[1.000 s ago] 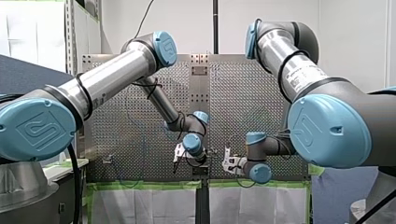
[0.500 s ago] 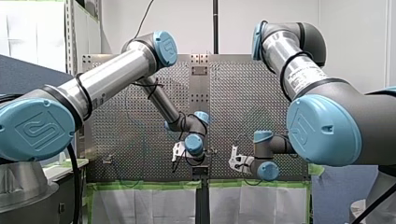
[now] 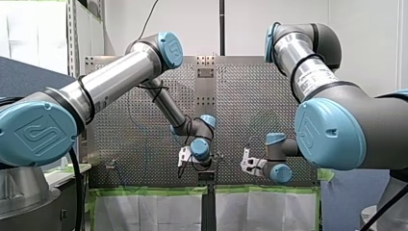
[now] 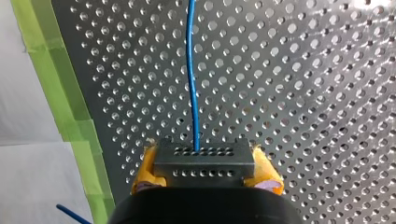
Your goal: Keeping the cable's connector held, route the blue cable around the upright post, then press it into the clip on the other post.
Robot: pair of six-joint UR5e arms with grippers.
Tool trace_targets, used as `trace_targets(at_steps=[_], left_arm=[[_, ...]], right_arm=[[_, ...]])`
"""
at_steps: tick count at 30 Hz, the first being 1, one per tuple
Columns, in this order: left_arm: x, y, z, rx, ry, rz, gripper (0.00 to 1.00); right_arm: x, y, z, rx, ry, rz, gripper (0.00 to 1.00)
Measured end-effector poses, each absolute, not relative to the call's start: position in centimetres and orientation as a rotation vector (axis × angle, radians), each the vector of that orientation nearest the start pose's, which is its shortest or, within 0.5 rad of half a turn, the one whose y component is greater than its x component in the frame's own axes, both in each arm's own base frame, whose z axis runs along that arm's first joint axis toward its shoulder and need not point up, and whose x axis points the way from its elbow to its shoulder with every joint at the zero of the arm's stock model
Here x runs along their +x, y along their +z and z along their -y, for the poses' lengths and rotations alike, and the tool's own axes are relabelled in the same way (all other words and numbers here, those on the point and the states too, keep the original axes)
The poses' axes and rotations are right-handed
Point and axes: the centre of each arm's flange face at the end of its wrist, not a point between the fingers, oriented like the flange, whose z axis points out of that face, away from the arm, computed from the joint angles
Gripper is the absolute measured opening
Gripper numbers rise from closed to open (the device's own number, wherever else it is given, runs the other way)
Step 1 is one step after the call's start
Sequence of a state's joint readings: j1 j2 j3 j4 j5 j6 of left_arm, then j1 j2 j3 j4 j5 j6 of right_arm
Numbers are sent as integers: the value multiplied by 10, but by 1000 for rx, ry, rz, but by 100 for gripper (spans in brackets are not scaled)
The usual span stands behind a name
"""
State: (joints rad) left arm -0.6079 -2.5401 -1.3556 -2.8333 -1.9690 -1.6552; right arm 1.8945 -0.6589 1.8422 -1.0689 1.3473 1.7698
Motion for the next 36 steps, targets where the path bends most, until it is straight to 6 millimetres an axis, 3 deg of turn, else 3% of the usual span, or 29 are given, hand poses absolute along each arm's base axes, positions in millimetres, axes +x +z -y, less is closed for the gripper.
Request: trace_targets(at_steps=[13, 21, 36], left_arm=[[502, 5, 472, 287, -122, -1942, 0], [501, -17, 474, 289, -174, -1952, 0], [515, -18, 467, 256, -217, -1926, 0]], right_arm=[[319, -51, 498, 1640, 1669, 1185, 0], [318, -52, 498, 1646, 1666, 1182, 0], [319, -50, 502, 1638, 1672, 1170, 0]])
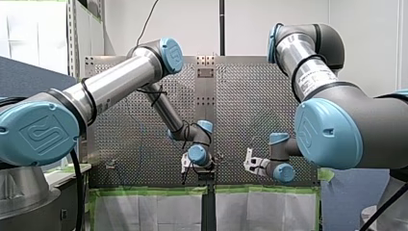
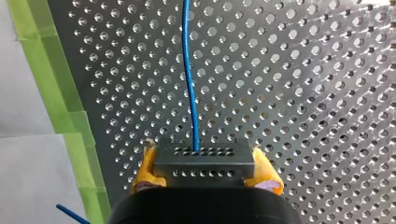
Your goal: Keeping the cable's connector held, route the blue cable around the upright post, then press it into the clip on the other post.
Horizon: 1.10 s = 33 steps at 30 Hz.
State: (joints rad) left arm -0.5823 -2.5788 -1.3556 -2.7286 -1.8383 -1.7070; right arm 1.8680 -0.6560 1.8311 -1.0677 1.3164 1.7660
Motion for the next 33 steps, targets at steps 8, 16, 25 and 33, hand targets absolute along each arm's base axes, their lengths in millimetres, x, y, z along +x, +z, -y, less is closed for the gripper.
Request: trace_targets(at_steps=[8, 16, 25, 33], left_arm=[[515, -18, 470, 283, -260, -1927, 0], [516, -18, 471, 275, -287, -1931, 0], [530, -7, 473, 236, -324, -1925, 0], [538, -6, 466, 218, -318, -1929, 0]], right_arm=[[322, -46, 509, 1636, 1686, 1155, 0], [323, -44, 511, 1631, 1693, 1145, 0], [326, -43, 512, 1642, 1711, 1126, 0], [327, -40, 516, 1636, 1721, 1117, 0]])
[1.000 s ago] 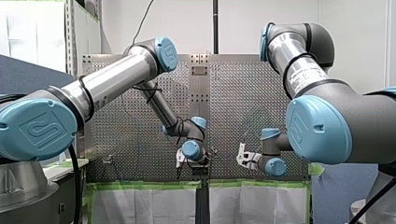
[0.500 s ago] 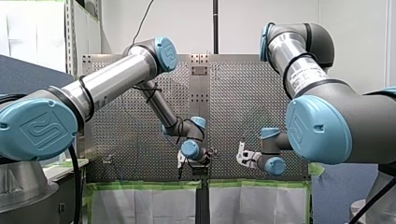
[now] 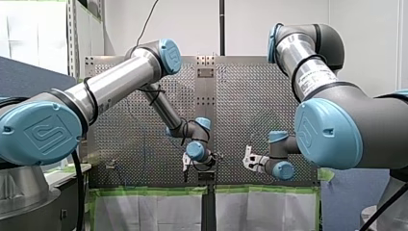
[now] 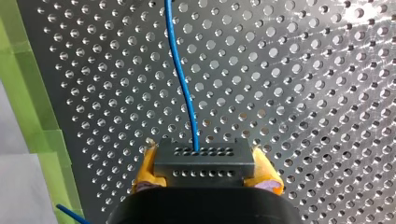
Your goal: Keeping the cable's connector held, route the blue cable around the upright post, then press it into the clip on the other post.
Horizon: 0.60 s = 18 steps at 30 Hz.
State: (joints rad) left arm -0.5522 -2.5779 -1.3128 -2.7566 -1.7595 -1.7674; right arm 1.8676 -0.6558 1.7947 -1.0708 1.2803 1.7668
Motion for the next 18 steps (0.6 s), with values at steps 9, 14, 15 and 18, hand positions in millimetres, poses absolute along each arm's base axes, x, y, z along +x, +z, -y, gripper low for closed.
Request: trace_targets(at_steps=[9, 14, 15, 18], left_arm=[[552, 1, 462, 214, -335, -1925, 0], [558, 5, 462, 207, -351, -1924, 0], [558, 5, 461, 203, -354, -1925, 0], [561, 6, 459, 195, -356, -1925, 0]], right_arm=[[328, -37, 524, 1620, 1733, 1109, 0], [328, -35, 531, 1609, 1741, 1107, 0], [328, -34, 533, 1605, 1744, 1107, 0], [328, -33, 537, 1599, 1750, 1107, 0]])
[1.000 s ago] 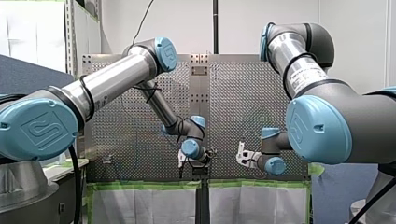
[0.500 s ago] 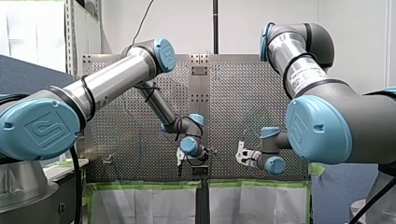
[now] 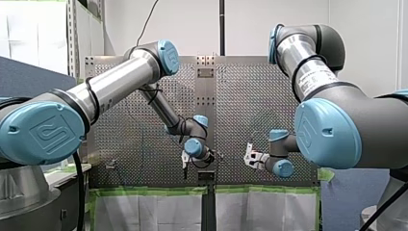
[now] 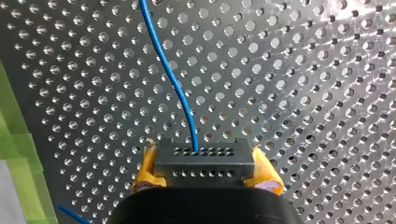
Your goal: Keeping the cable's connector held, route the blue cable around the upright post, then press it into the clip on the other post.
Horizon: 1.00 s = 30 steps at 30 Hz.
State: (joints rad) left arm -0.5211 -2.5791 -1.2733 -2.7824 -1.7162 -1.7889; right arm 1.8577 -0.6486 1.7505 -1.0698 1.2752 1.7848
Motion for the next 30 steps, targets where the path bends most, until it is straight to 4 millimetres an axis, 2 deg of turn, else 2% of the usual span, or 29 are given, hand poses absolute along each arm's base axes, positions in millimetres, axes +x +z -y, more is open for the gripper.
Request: trace_targets(at_steps=[8, 17, 25, 27, 28, 29, 30], left_arm=[[568, 6, 451, 180, -354, -1926, 0], [575, 6, 442, 167, -361, -1929, 0], [576, 6, 442, 161, -382, -1931, 0], [576, 6, 443, 161, -384, -1930, 2], [576, 6, 443, 161, -384, -1929, 11], [576, 7, 443, 160, -383, -1926, 24], [577, 7, 443, 158, -380, -1920, 24]], right_arm=[[328, -43, 546, 1619, 1725, 1110, 0], [329, -39, 557, 1620, 1708, 1095, 0], [330, -37, 561, 1620, 1702, 1086, 0], [330, -37, 561, 1620, 1702, 1085, 0], [331, -37, 561, 1621, 1703, 1084, 0], [331, -37, 561, 1622, 1703, 1084, 0], [331, -37, 561, 1623, 1703, 1082, 0]])
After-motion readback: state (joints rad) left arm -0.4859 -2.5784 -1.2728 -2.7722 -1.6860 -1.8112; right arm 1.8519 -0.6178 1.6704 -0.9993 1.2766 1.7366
